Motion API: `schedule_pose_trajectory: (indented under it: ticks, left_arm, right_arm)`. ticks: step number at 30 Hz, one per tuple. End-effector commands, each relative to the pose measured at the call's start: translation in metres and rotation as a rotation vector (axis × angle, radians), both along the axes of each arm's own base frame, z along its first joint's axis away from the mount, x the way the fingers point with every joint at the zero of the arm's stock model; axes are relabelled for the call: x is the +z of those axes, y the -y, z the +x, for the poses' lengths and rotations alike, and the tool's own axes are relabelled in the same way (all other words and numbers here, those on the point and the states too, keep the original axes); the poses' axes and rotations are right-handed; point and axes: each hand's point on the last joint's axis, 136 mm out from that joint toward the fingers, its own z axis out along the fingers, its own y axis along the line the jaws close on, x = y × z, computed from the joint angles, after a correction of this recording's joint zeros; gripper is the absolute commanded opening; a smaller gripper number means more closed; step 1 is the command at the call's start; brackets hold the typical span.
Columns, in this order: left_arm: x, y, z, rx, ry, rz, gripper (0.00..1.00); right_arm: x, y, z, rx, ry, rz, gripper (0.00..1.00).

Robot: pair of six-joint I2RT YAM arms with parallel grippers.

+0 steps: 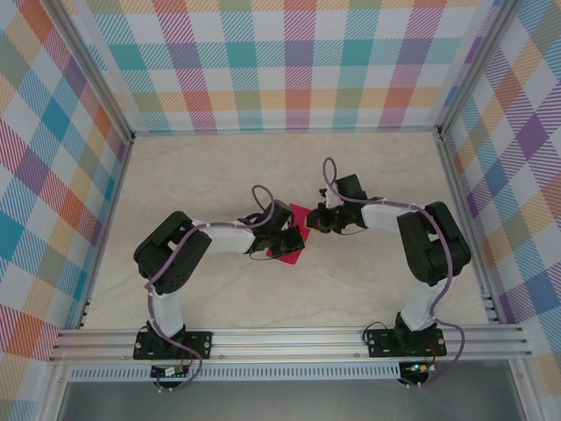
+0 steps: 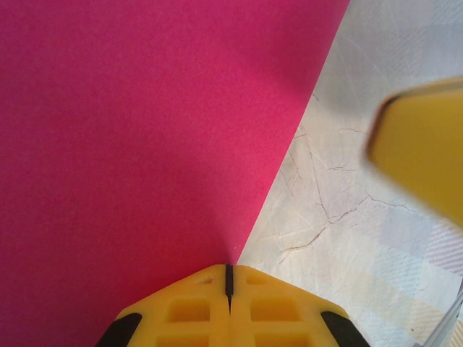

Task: Fold a paper plane with a square sheet of paper (pick it up from the middle)
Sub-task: First fold in half a square sheet of paper at the center of the table.

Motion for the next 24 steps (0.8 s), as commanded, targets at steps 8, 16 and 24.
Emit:
schedule_pose_trajectory:
  ticks: [8,16,24]
  left_arm:
    - [-0.049,-0.042,-0.043,0.008,-0.19,0.199,0.0]
    - [-0.054,-0.049,-0.051,0.017,-0.219,0.216,0.0]
    - [-0.062,-0.055,-0.057,0.038,-0.232,0.213,0.0]
  right_arm:
    - [-0.033,0.0,-0.003,0.042,-0.079,-0.081,0.04]
    - [-0.038,0.019,0.033,-0.046,-0.031,-0.151,0.03]
    - [-0.044,0.038,0.067,-0.125,-0.008,-0.174,0.03]
